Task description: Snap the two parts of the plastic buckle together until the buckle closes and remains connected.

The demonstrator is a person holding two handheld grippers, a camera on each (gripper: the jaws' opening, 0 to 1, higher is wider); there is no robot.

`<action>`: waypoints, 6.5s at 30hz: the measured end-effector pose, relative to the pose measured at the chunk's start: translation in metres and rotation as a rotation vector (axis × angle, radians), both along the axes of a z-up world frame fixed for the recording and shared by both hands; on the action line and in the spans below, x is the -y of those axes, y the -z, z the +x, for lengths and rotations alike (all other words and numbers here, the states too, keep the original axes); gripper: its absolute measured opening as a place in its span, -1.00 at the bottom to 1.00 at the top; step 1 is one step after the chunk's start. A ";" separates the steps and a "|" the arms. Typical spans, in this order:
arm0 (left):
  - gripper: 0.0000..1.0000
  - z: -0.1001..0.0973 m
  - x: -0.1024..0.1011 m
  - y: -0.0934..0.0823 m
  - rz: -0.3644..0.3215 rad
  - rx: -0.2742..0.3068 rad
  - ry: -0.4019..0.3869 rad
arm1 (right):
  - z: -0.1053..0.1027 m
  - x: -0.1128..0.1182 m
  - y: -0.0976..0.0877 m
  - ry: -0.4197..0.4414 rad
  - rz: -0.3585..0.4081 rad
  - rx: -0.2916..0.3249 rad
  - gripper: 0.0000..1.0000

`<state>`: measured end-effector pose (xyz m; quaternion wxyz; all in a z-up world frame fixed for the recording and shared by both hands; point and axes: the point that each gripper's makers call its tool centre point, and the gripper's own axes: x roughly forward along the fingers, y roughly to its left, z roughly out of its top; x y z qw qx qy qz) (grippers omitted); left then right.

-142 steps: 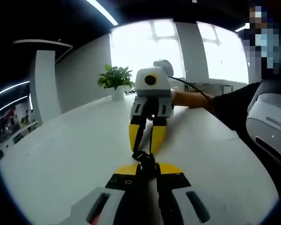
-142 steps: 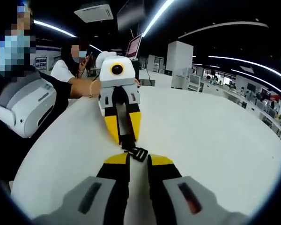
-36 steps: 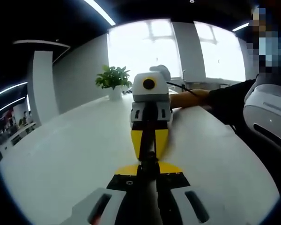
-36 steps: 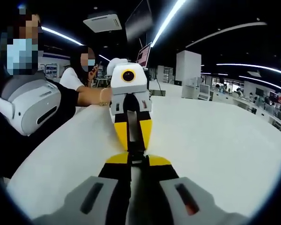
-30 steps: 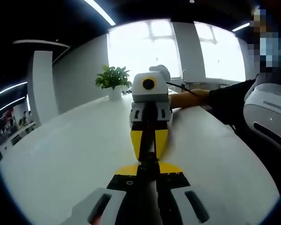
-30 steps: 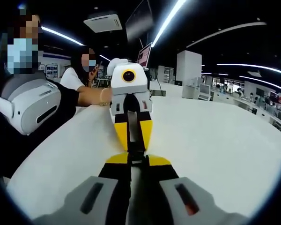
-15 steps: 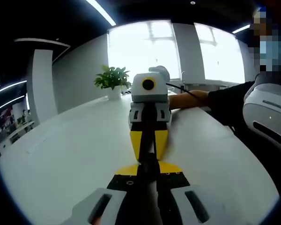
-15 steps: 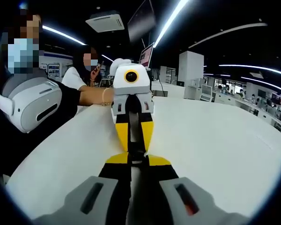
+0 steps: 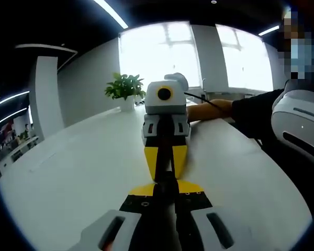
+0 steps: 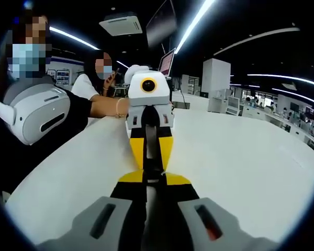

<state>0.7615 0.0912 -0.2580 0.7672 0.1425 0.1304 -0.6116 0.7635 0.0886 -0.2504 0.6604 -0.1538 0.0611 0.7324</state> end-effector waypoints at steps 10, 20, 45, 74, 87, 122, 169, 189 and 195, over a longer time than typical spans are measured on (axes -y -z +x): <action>-0.77 0.001 -0.001 -0.001 -0.002 0.004 -0.006 | 0.001 -0.001 0.002 0.017 -0.011 -0.028 -0.75; -0.66 0.003 -0.004 -0.001 -0.002 -0.006 -0.025 | 0.002 0.004 0.003 0.053 -0.018 -0.033 -0.62; -0.77 0.000 -0.007 -0.001 0.025 -0.005 -0.025 | 0.001 0.008 0.001 0.030 -0.022 -0.027 -0.77; -0.79 -0.003 -0.002 0.000 0.004 -0.024 0.022 | -0.006 0.000 0.001 -0.075 -0.010 -0.033 -0.80; -0.78 -0.003 0.000 0.000 -0.002 -0.024 0.014 | -0.003 -0.003 0.003 -0.059 -0.008 -0.059 -0.78; -0.74 0.017 -0.010 -0.015 -0.019 0.066 -0.069 | 0.015 0.001 -0.003 0.051 -0.008 0.031 -0.77; -0.74 0.075 -0.060 -0.057 -0.130 0.121 -0.410 | 0.079 0.027 -0.029 0.347 -0.031 0.174 -0.77; -0.74 0.080 -0.068 -0.057 -0.141 0.097 -0.464 | 0.117 0.026 -0.037 0.420 -0.084 0.223 -0.77; -0.74 0.082 -0.070 -0.055 -0.138 0.090 -0.474 | 0.131 0.027 -0.037 0.446 -0.101 0.233 -0.77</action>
